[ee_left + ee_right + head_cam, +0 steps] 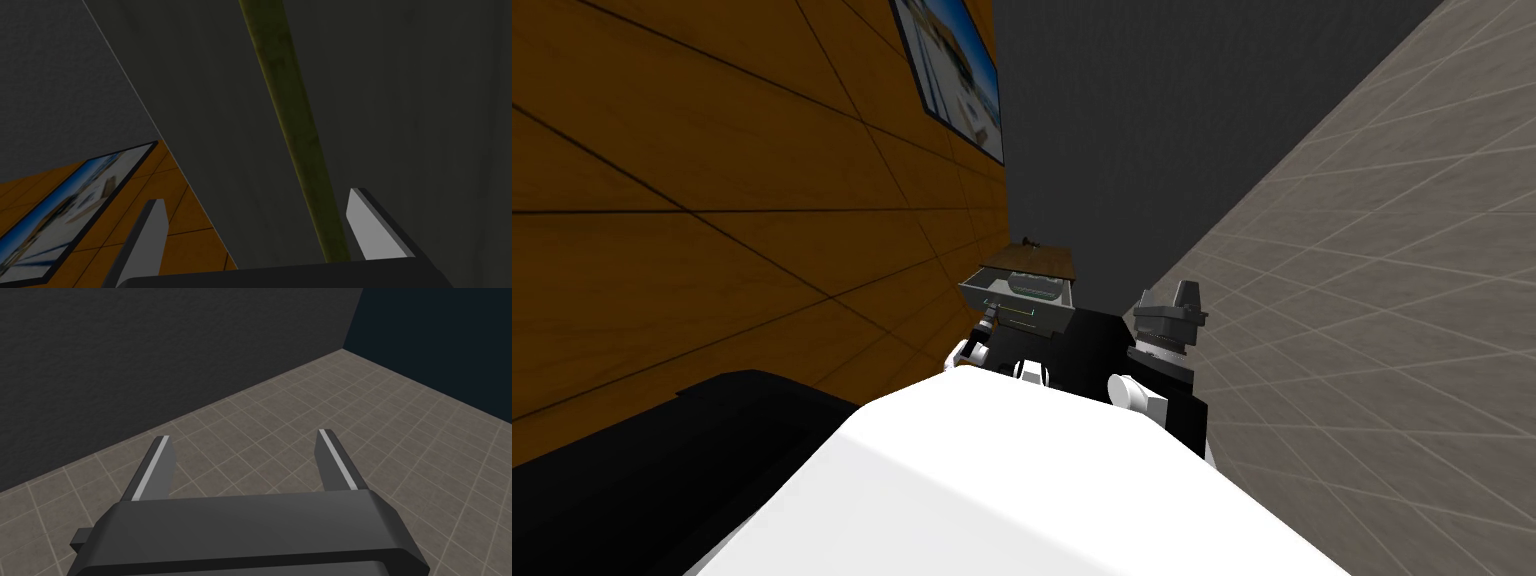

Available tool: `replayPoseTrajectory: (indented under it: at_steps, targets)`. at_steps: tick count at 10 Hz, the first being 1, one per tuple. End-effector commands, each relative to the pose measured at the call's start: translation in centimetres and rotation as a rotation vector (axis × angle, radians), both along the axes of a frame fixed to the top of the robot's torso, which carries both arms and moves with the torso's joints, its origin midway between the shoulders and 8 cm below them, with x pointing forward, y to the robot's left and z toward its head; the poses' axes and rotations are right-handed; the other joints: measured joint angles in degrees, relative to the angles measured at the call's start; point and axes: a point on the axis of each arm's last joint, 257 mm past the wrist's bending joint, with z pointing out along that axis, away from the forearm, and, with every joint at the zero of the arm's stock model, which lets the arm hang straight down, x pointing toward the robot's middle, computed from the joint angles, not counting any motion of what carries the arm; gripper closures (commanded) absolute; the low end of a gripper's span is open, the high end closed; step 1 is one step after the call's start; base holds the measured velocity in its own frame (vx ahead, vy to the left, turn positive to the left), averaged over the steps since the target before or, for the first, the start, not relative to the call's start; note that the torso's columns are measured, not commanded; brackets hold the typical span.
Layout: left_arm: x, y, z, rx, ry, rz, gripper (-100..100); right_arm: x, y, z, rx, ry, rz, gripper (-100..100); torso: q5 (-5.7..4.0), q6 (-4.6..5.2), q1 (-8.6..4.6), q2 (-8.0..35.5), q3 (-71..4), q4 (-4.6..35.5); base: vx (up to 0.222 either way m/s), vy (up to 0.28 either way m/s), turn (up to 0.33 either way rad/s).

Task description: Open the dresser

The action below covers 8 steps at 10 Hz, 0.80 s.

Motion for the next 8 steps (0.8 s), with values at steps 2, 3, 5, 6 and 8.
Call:
replayPoseTrajectory:
  at_steps: [2, 3, 5, 6, 8]
  targets:
    - [0.2, 0.2, 0.9, -0.001, 0.012, 0.001, -100, 0.0, 0.0, 0.0, 0.000, 0.000, 0.000, 0, -0.14, -0.07, -0.09, 0.2, 0.1, 0.2, -0.019, -0.005, -0.002]
    - [0.2, 0.2, 0.8, -0.001, 0.018, 0.002, 0, 0.0, 0.0, 0.0, 0.000, 0.000, 0.000, 0, -0.10, -0.04, -0.09, 0.2, 0.1, 0.1, 0.000, 0.000, 0.000]
    - [0.2, 0.2, 0.5, -0.002, 0.024, 0.003, 0, 0.0, 0.0, 0.0, 0.000, 0.000, 0.000, 0, -0.06, -0.01, -0.06, 0.0, 0.0, 0.1, 0.000, 0.000, 0.000]
    - [0.2, 0.3, 0.4, -0.002, 0.027, 0.003, 0, 0.0, 0.0, 0.0, 0.000, 0.000, 0.000, 0, -0.04, -0.01, -0.04, 0.0, 0.0, 0.0, 0.000, 0.000, 0.000]
    - [0.1, 0.3, 0.3, -0.002, 0.029, 0.004, 0, 0.0, 0.0, 0.0, 0.000, 0.000, 0.000, 0, -0.01, -0.01, -0.02, -0.1, 0.0, 0.0, 0.000, 0.000, 0.000]
